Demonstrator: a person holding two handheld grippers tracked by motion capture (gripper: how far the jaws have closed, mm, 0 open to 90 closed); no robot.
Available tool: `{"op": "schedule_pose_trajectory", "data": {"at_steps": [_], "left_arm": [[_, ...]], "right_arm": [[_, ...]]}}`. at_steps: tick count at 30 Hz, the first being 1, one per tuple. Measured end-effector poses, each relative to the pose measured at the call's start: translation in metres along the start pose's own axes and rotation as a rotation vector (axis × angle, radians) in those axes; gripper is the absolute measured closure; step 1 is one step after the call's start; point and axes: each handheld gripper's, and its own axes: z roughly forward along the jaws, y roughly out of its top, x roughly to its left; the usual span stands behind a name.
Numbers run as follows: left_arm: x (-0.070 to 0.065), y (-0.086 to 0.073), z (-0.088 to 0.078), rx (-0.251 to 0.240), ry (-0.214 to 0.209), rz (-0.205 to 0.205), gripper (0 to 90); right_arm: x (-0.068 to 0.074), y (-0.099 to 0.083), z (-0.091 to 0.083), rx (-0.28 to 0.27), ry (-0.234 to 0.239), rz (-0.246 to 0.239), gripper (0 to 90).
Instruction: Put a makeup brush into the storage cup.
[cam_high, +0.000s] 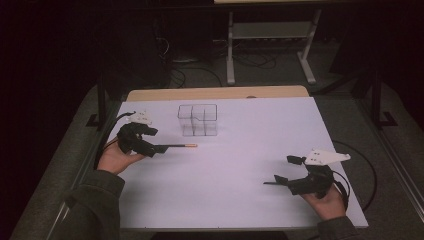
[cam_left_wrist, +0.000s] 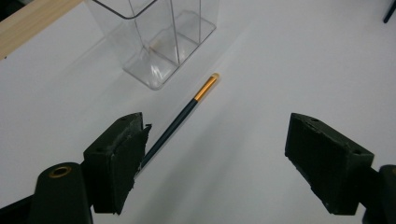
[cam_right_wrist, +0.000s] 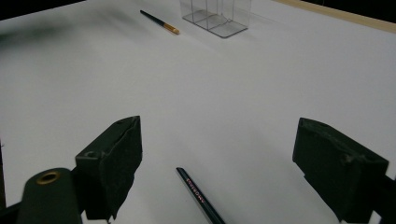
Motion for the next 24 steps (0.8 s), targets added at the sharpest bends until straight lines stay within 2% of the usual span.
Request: {"op": "schedule_pose_trajectory", "data": {"at_steps": [1,2,3,6,7,12,24], "left_arm": [[0.002,0.001,0.001,0.002,0.002,0.014,19.5],[0.001,0.002,0.001,0.004,-0.001,0.004,19.6],[0.002,0.004,0.002,0.003,0.0,0.017,19.7],[0.003,0.008,0.006,0.01,-0.003,0.014,19.8],[0.004,0.009,0.007,0.013,-0.002,0.025,19.8],[0.011,0.013,0.012,0.003,-0.007,0.004,20.8],[0.025,0.012,0.041,0.045,-0.015,-0.022,22.9]], "right_arm": [[0.0,0.0,0.0,0.0,0.0,0.0,15.1],[0.0,0.0,0.0,0.001,0.001,-0.001,15.1],[0.0,0.0,0.0,0.001,0.001,-0.002,15.1],[0.0,0.0,0.001,0.004,0.003,-0.005,15.1],[0.0,0.0,0.002,0.005,0.003,-0.005,15.0],[-0.001,0.0,0.002,0.011,0.004,-0.003,15.1],[-0.001,-0.001,0.004,0.024,0.007,-0.007,15.1]]}}
